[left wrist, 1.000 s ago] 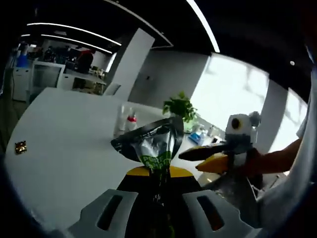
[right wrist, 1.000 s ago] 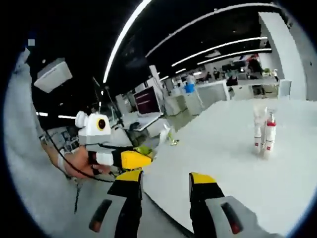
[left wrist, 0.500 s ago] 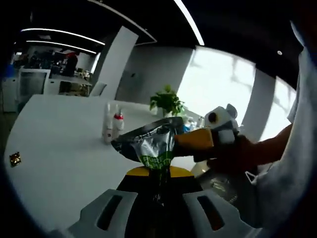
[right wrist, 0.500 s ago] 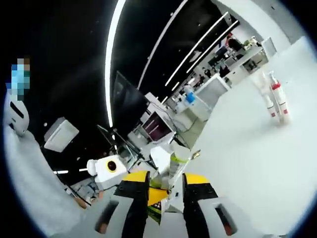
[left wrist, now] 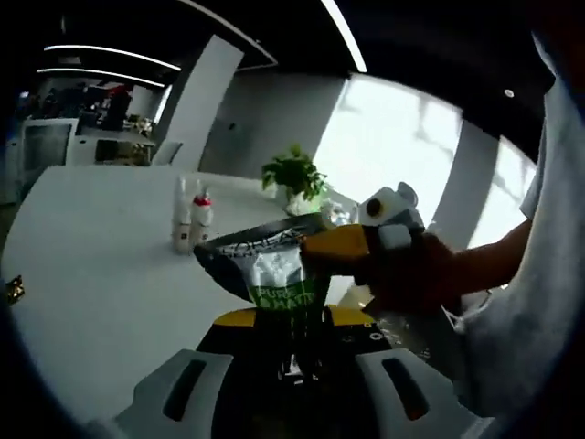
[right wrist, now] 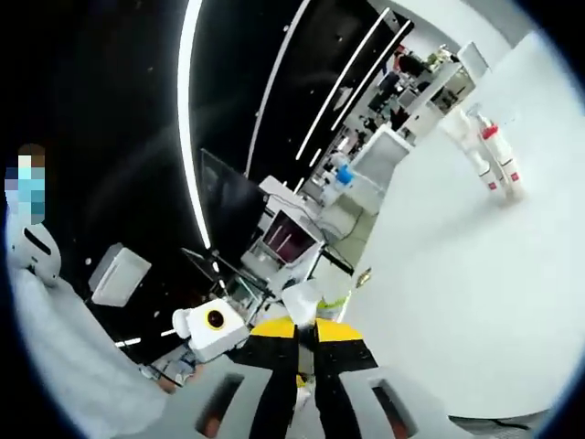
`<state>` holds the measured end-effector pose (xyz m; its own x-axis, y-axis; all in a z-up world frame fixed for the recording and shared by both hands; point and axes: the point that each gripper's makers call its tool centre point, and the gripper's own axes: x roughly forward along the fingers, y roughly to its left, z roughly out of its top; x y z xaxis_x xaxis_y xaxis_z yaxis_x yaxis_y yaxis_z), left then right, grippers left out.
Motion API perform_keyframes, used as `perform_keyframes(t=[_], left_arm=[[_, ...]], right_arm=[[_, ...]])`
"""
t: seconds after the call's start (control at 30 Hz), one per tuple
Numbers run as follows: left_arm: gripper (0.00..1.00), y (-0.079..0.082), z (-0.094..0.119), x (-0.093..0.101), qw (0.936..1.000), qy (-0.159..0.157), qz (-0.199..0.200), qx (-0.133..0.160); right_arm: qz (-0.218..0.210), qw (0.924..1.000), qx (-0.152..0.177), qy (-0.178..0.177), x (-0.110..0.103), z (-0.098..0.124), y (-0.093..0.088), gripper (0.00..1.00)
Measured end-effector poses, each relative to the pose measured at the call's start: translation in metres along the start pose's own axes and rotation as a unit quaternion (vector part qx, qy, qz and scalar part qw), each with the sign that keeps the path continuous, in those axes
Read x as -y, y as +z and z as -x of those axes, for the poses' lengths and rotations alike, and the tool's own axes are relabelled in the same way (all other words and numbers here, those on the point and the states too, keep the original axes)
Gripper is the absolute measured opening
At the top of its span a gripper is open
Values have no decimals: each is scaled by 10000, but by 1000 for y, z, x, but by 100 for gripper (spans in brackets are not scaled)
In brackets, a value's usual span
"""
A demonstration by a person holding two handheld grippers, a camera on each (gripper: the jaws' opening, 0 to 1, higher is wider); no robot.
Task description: Arrange the skincare products in the storage area until every visible bottle or jar stands upright without overlapping.
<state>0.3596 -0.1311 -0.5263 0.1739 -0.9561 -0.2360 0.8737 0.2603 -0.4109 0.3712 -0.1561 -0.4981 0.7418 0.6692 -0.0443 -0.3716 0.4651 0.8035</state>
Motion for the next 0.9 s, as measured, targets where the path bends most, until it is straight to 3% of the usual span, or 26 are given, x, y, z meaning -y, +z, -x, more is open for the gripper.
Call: perform_keyframes(t=[0.13,0.27,0.47,0.53,0.6,0.7,0.8,0.9], left_arm=[[36,3,0,1,9999,22,-47,91],[29,5,4,-2,9999,63,8,124],[30,7,4,-4,9998,134,-18,153],[25,10,9,-13,9984,453,-295,188],[20,14,12,-12,9983,437,-231,316],[29,18,11,-17,9980,464,-57,431],[45,15,8,-17,9982,467,56,366],[50,17,7,-9,9986,214,190,442]], right_arm=[[1,10000,-27,25,0,2,6,0],[135,9999,-103,-36,3,6,12,0],[148,9999,-29,16,3,11,22,0],[208,9998,-27,14,2,12,26,0],[282,9996,-59,-22,4,13,26,0],[312,9993,-167,87,0,13,24,0],[271,9968,-465,588,-19,12,14,0],[448,9923,-636,961,-33,12,8,0]])
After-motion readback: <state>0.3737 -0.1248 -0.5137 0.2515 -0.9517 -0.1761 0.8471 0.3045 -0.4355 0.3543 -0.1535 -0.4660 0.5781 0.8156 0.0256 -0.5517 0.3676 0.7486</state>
